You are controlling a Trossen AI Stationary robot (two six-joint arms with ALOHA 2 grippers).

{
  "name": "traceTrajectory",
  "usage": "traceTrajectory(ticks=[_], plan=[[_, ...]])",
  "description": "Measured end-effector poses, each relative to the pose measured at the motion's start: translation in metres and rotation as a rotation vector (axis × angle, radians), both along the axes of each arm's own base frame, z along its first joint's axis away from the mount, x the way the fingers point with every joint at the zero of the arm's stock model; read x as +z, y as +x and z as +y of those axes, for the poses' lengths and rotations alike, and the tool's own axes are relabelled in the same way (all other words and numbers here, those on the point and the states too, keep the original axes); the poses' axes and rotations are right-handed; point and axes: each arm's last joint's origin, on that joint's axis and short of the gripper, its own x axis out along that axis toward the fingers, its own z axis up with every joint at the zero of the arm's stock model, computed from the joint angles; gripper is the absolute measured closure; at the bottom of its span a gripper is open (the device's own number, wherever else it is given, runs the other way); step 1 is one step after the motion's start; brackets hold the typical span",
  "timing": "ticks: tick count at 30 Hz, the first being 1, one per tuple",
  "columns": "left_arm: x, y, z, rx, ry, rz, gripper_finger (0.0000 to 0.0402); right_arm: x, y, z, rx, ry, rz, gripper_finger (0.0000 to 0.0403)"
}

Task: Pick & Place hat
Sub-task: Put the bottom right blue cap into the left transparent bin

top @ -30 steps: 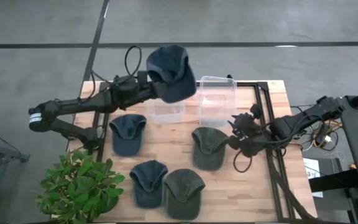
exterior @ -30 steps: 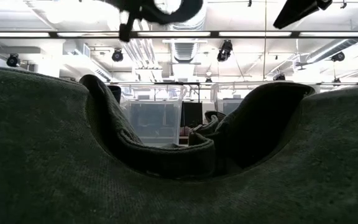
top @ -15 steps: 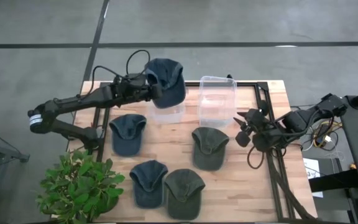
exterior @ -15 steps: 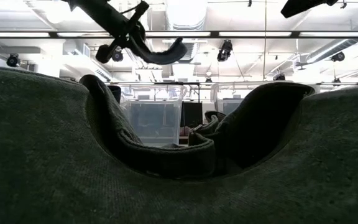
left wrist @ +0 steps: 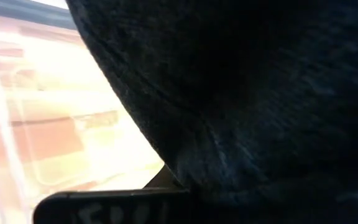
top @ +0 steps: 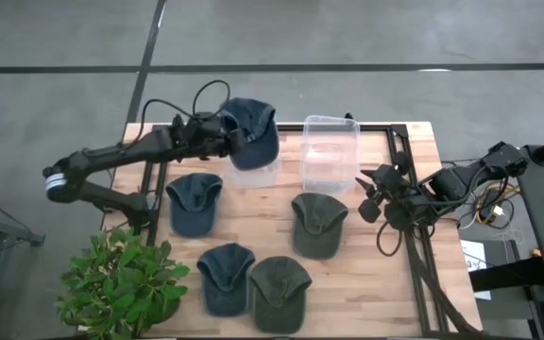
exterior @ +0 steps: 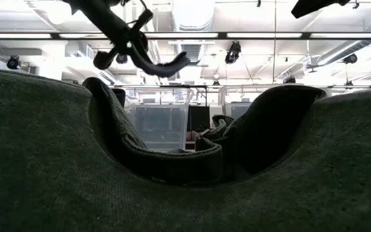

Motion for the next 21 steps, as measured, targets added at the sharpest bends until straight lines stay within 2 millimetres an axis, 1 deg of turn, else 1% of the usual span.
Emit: traceTrajectory(ticks=[5,8,14,21], plan=[[-0.013,0.005,0.015,0.026,-0.013,0.055,0.0394,0.000,0.000,0.000,-0.010,-0.015,-0.009,0.0298],[-0.021,0.009,0.021,0.009,-0.042,0.075,0.0394,0.001,0.000,0.000,-0.010,-0.015,-0.010,0.0301],[-0.032,0.014,0.029,-0.002,-0.061,0.116,0.0393,0.000,0.000,0.000,-0.018,-0.006,-0.018,0.0305],[-0.037,0.013,0.034,0.011,-0.077,0.138,0.0375,0.000,0.000,0.000,-0.018,-0.006,-0.018,0.0303]])
